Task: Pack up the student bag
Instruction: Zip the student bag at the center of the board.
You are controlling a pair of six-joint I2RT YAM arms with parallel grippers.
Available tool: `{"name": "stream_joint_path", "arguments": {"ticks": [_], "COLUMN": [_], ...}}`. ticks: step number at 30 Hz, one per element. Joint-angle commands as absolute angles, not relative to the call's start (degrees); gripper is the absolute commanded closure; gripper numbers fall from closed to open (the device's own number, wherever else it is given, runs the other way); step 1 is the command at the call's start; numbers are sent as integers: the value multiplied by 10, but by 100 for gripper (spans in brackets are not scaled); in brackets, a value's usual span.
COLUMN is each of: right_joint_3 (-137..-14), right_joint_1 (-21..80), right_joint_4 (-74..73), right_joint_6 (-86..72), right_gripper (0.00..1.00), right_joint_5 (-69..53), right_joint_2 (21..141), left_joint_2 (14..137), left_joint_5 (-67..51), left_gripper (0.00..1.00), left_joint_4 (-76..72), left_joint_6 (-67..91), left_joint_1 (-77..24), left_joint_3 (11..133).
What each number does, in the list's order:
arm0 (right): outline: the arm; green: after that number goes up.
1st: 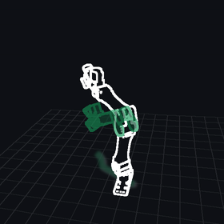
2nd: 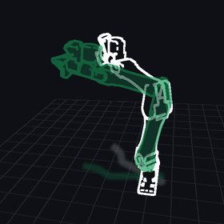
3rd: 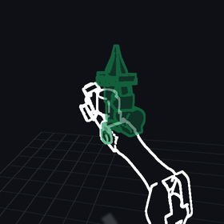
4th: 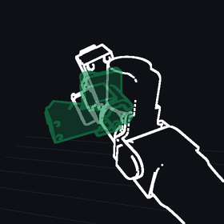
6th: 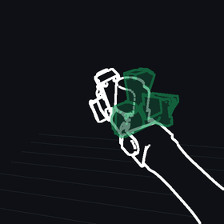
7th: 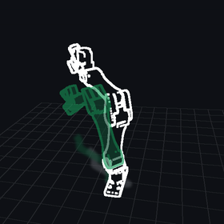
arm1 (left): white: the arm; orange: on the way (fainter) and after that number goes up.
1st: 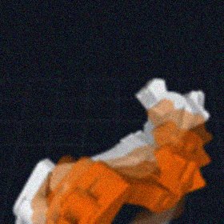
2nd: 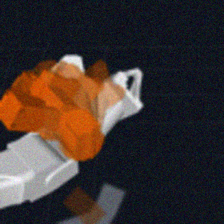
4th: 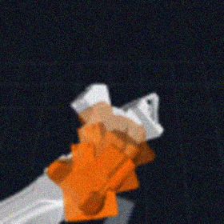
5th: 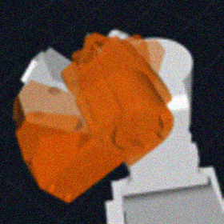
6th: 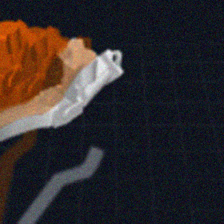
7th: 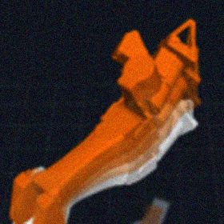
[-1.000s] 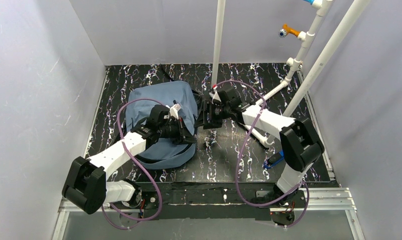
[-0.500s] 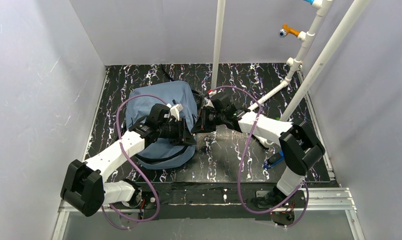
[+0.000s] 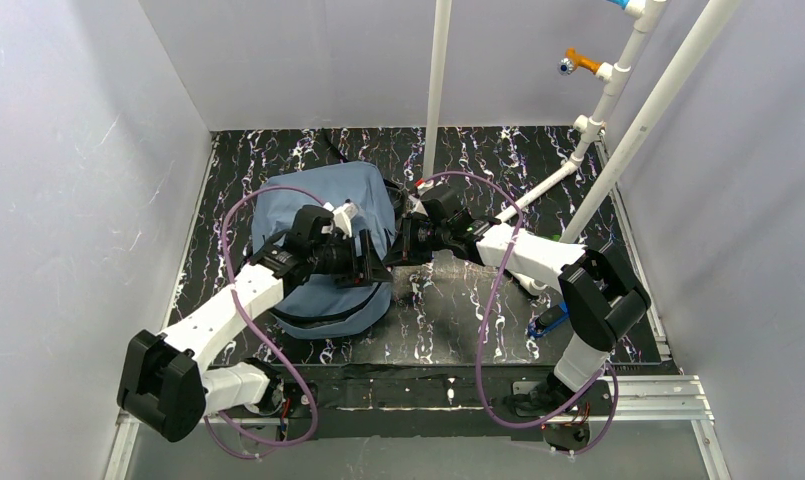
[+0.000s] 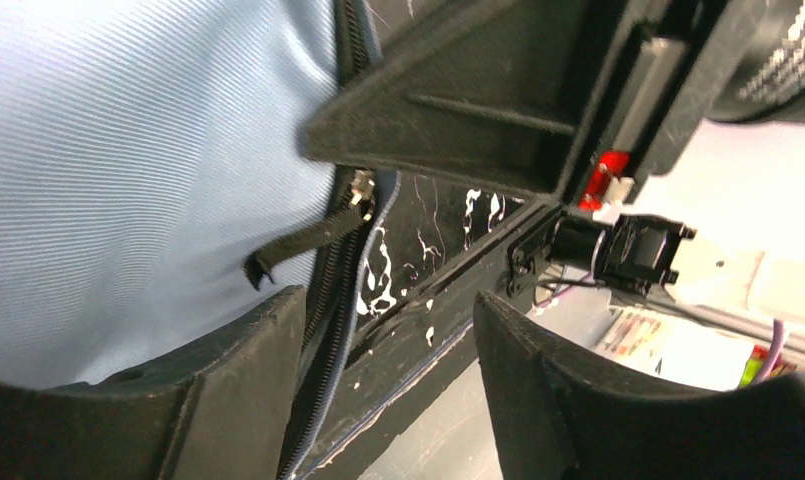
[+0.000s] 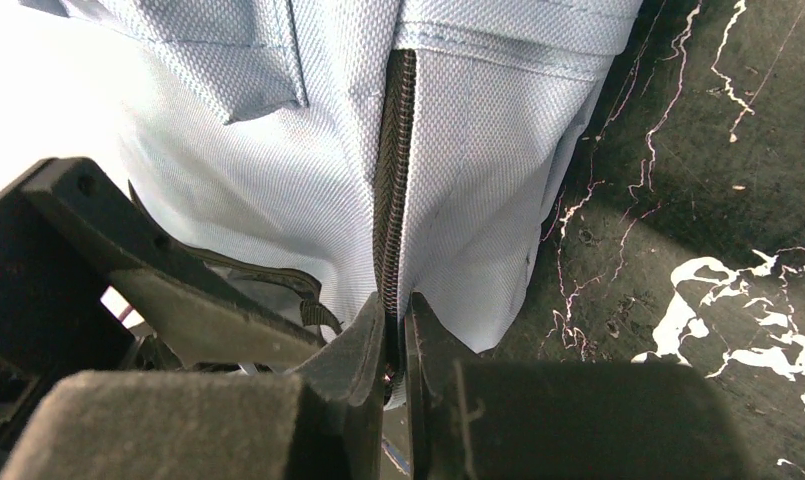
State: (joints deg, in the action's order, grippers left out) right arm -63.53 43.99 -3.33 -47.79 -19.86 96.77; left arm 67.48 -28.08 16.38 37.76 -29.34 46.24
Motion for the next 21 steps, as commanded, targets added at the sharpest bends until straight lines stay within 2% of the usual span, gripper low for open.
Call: {"name": "stream_joint_path", "arguments": {"ticks": [1, 9, 12, 14, 18, 21], "right_joint_3": [-639, -641, -641, -644, -646, -651], "right_joint_1": [444, 445, 445, 445, 445, 445], "right_joint_4": [-5, -5, 13, 12, 11, 11], "right_joint_6": [-468, -455, -453, -450, -447, -444], "right_gripper": [97, 99, 99, 99, 99, 99], "right_joint_5": [-207, -221, -231, -235, -237, -241], "right_joint_2": [948, 946, 951, 953, 952, 953], "left_joint_2": [677, 708, 712, 713, 727, 771], "left_joint_5": [-261, -291, -310, -292, -295, -305], "left_gripper": [38, 37, 45, 47, 33, 34], "left_joint_4": [185, 212, 225, 256, 273, 310], "left_joint_6": [373, 286, 244, 203, 170, 147], "left_joint_1": [-273, -268, -268, -269, -268, -268], "left_joint_3": [488, 537, 559, 579, 594, 619]}}
